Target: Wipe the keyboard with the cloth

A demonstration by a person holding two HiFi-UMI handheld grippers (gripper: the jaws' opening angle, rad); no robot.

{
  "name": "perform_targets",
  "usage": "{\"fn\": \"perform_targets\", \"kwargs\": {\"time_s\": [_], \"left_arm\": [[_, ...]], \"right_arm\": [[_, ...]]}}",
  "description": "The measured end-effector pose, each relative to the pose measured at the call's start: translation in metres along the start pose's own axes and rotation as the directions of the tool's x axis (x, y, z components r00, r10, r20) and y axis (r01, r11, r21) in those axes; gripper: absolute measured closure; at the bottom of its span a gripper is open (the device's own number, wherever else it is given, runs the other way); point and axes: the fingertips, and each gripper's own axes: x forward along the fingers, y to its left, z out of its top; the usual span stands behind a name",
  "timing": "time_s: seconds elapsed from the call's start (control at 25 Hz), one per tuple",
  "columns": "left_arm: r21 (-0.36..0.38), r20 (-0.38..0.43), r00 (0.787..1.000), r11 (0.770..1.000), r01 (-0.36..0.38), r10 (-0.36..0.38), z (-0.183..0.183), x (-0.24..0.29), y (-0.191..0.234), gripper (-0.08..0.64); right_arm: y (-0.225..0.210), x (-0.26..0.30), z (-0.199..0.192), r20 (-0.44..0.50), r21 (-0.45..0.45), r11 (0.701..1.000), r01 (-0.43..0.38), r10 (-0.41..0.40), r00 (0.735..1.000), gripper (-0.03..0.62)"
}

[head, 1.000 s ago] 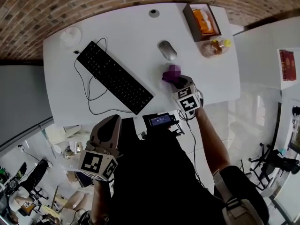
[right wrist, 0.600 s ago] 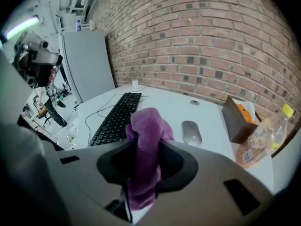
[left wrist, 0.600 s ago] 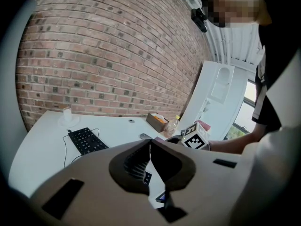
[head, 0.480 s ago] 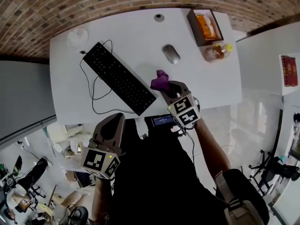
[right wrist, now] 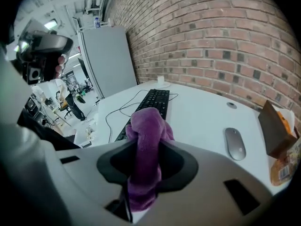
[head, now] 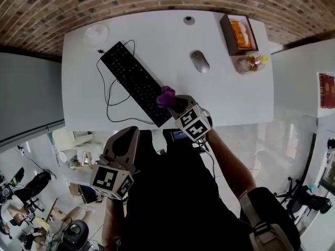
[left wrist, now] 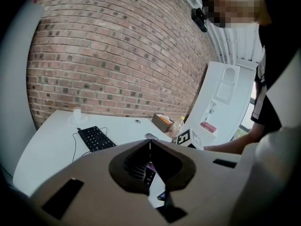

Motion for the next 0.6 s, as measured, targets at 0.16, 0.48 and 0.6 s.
{"fn": "perform_targets", "kwargs": {"time_s": [0.16,0.48,0.6], "left_arm": [[-0.032,-0.012,1.0,0.999,-0.009,0.008,-0.004,-0.004,0.001,0.546],[-0.031,-0.018,0.999,0.999,0.042,-0.042,-0.002,-0.004,0.008,0.546],[-0.003,-0.024,0.997,0.997,0.071,-0.071,-0.005,-0.004,0.019,0.546]], "right_arm": [[0.007,0.019,-0.006,-0.036,-0.003,1.0,-0.013,0.013,0.999,0.471],[0.014,0.048,-0.026,-0.119,0.024,1.0,0.001,0.001,0.993,0.471],[0.015,0.051,-0.028,-0.133,0.048,0.999,0.017,-0.01,0.991,0.47]]}}
